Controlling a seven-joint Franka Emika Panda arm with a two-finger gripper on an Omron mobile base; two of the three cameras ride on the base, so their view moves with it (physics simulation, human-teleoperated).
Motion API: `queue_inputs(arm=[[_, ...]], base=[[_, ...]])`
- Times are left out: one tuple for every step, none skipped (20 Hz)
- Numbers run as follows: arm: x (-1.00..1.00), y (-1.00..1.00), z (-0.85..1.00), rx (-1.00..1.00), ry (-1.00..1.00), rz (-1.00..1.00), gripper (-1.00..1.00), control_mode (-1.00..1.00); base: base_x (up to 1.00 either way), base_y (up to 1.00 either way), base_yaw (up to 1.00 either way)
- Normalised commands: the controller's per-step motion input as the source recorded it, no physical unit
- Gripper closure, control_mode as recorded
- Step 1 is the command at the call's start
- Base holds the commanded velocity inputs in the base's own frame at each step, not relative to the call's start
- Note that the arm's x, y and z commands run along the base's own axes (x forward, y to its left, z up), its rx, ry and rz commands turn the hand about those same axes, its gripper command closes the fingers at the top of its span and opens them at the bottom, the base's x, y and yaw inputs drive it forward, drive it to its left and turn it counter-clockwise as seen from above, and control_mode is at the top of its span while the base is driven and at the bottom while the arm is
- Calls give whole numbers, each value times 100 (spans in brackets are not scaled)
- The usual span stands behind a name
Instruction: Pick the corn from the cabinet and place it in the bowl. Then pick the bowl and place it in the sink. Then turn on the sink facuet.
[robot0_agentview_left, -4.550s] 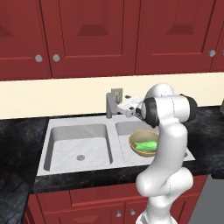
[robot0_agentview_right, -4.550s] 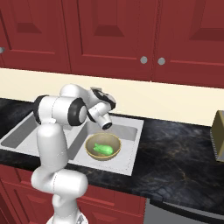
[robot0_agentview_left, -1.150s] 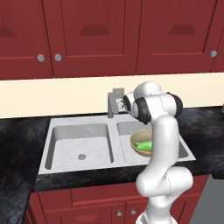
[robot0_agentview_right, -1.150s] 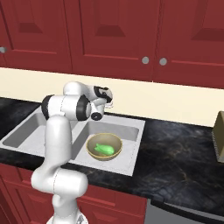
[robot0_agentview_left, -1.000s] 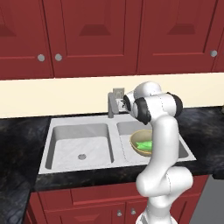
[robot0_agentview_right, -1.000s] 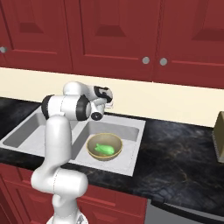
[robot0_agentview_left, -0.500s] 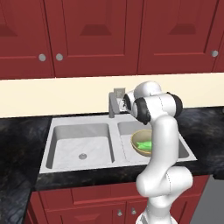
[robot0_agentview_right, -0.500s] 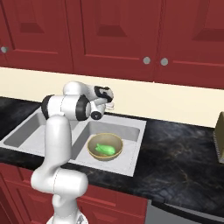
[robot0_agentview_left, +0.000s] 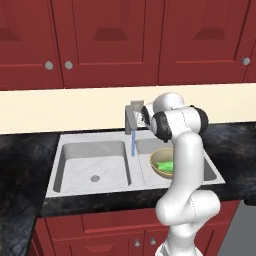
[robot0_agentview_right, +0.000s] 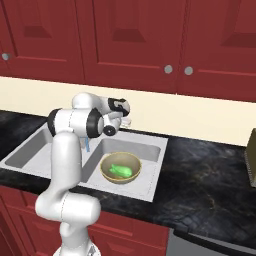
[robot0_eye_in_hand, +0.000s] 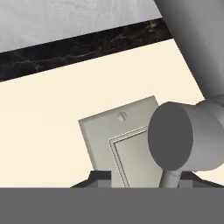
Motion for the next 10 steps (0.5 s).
queue_inputs(arm=[[0, -100, -6, 7, 6, -4, 100, -100], [0, -100, -6, 7, 6, -4, 100, -100], [0, -100, -6, 7, 6, -4, 100, -100], [0, -100, -6, 6, 6, -4, 100, -100], [0, -99, -6, 6, 6, -4, 100, -100], [0, -99, -7, 6, 6, -3, 100, -100], [0, -96, -9, 5, 6, -3, 100, -100], [0, -95, -7, 5, 6, -3, 100, -100], [0, -95, -7, 5, 6, -3, 100, -100], [0, -95, -7, 5, 6, -3, 100, -100]], base=[[0, 0, 0], [0, 0, 0], [0, 0, 0], [0, 0, 0], [0, 0, 0], [0, 0, 0], [0, 0, 0], [0, 0, 0], [0, 0, 0], [0, 0, 0]])
